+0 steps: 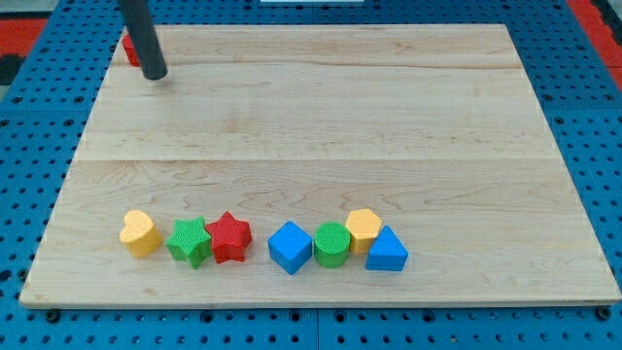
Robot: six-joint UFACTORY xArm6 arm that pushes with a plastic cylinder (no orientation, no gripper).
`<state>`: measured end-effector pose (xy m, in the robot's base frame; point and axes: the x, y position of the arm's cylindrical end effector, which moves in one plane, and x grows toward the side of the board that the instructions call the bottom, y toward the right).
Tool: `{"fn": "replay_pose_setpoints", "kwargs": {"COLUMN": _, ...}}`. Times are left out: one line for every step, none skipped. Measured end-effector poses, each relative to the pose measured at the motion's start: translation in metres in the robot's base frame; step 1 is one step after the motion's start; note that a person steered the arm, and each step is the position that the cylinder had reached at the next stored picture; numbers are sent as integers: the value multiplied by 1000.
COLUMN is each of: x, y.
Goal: Move the red circle to the top of the board
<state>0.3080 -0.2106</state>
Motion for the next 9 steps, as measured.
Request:
{"fn": "replay_pose_setpoints", "kwargs": {"x": 14, "y": 54}}
{"fn": "replay_pose_setpoints", "kwargs": {"x": 23, "y": -36}}
{"fn": "replay_pose_setpoints", "kwargs": {"x": -42, "y": -84}}
{"fn": "replay_pose_setpoints", "kwargs": {"x": -52, "y": -94}}
{"fn": "replay_pose_setpoints", "kwargs": {"x": -52, "y": -56}}
{"fn": "replay_pose_setpoints", "kwargs": {"x": -29, "y": 0}}
{"fn": "replay_pose_setpoints", "kwargs": {"x": 16, "y": 42}}
{"fn": "replay_pose_setpoints", "kwargs": {"x": 16, "y": 79}}
{"fn": "replay_pose_setpoints", "kwargs": {"x": 16, "y": 85}}
